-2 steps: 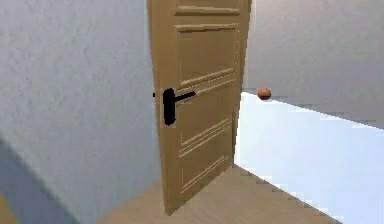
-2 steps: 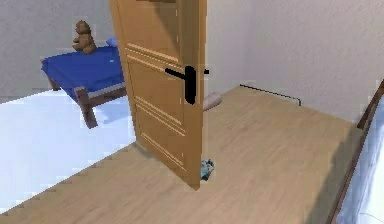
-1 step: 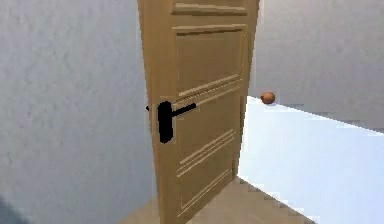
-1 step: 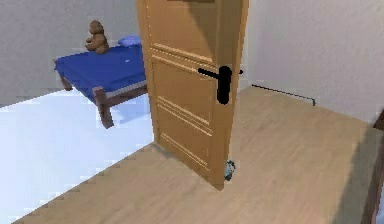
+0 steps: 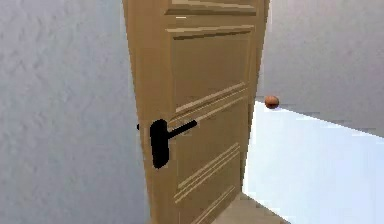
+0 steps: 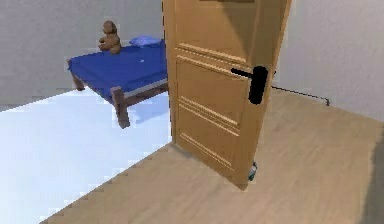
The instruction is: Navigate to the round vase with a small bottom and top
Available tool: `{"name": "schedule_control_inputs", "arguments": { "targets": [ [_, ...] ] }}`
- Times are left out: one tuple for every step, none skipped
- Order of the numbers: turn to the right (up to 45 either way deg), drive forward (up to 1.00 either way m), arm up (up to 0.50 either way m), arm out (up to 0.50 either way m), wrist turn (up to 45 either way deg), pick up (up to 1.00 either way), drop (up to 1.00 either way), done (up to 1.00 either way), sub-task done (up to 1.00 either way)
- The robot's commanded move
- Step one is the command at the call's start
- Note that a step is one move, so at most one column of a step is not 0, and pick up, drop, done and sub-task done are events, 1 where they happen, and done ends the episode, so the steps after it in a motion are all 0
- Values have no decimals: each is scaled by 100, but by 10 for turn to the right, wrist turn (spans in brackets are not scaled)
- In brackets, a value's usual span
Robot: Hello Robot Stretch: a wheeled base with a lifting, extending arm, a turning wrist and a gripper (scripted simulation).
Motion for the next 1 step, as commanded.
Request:
{"name": "schedule_control_inputs", "arguments": {
  "targets": [
    [360, 0, 0, 0, 0, 0, 0, 0, 0]
  ]
}}
